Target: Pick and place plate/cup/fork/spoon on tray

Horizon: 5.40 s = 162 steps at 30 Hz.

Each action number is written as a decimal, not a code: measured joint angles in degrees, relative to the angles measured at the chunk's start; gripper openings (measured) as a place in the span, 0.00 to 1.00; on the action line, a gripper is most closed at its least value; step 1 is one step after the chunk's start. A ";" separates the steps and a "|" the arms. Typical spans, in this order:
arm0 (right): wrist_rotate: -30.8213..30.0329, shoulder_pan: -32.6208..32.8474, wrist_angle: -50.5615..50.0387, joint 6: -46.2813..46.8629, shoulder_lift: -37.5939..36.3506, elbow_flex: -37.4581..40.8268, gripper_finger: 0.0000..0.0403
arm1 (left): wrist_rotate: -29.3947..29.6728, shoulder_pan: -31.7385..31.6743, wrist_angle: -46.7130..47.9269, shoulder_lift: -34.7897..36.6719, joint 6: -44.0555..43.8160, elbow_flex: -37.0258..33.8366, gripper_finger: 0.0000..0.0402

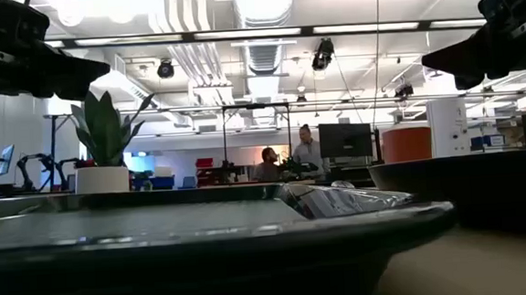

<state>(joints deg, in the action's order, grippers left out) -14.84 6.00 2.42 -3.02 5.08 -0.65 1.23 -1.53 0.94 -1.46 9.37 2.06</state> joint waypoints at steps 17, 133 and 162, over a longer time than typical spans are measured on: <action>0.00 0.00 0.00 -0.01 0.00 -0.01 0.02 | 0.33 0.00 -0.01 0.00 0.00 -0.01 0.00; 4.56 0.00 -12.35 -0.21 56.27 -74.67 0.02 | 6.17 0.12 -19.29 -4.88 -31.81 4.54 0.07; 4.78 0.00 -23.72 6.18 44.89 -75.09 0.02 | 12.72 0.03 42.50 -28.18 -43.73 28.93 0.45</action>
<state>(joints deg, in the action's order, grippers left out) -10.06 6.00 -21.31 3.16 49.98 -75.75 13.95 -1.50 43.44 -29.64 -34.37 30.99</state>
